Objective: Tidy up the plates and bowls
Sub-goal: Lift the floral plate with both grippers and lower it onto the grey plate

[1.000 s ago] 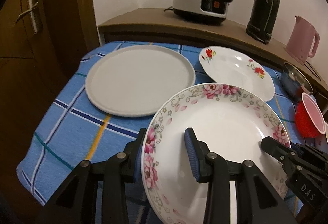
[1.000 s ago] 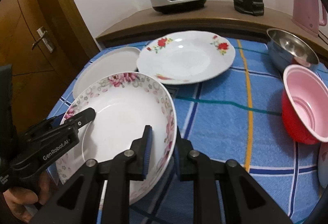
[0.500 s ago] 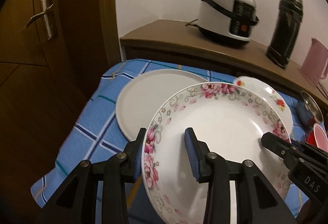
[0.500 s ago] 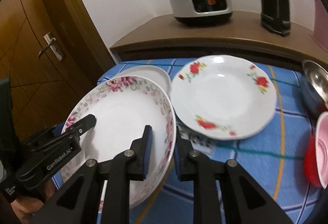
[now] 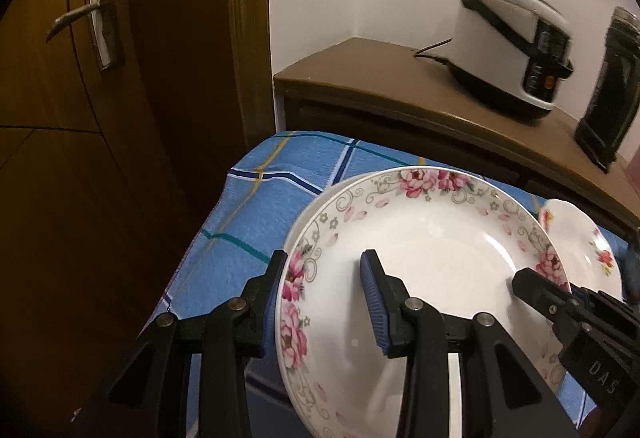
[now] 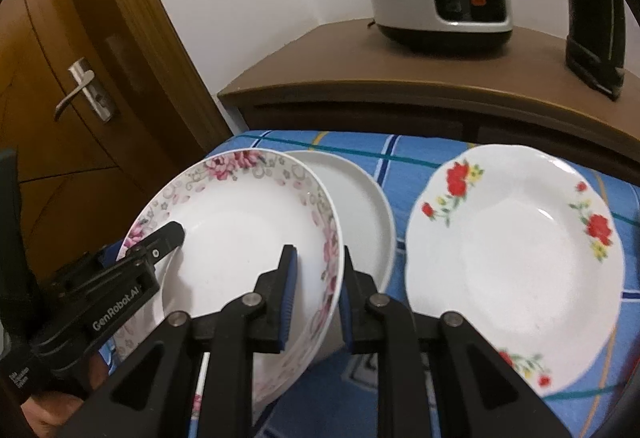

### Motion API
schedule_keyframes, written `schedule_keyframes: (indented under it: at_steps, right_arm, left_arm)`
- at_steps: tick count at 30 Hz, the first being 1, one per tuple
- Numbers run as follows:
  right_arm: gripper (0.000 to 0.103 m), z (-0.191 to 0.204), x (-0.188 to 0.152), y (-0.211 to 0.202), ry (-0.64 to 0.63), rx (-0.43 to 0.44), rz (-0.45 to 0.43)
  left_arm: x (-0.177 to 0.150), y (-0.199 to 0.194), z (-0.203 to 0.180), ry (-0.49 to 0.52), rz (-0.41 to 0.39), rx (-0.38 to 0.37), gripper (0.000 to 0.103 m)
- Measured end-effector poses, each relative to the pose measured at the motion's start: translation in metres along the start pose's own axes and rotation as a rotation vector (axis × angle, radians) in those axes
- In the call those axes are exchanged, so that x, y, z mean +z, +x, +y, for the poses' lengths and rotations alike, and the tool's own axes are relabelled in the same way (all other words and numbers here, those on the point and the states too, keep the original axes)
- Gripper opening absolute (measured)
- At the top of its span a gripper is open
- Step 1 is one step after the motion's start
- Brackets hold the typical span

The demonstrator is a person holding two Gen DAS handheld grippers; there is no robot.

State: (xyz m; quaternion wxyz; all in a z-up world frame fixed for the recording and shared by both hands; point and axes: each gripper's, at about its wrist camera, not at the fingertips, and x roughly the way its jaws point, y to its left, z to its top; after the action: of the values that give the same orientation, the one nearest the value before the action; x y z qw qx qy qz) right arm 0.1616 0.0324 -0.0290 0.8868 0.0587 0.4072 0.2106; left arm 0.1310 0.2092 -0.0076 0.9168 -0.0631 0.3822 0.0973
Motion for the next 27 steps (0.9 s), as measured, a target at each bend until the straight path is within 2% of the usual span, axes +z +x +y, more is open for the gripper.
schedule_keyframes:
  at_steps: [4,10,23,27]
  right_arm:
    - [0.019,-0.001,0.005,0.016,0.018,-0.001,0.015]
    - [0.019,0.006,0.007,0.026,-0.022,-0.026,0.011]
    - [0.019,0.006,0.003,0.033,-0.034,-0.037,0.015]
    - [0.025,0.011,0.001,0.032,-0.051,-0.046,0.003]
  left_arm:
    - [0.003,0.016,0.002,0.003,0.02,0.013,0.04]
    - [0.008,0.032,0.006,-0.02,0.028,0.024,0.041]
    - [0.009,0.042,0.002,0.004,0.001,0.04,0.04]
    - [0.009,0.042,0.004,-0.008,-0.002,0.031,0.041]
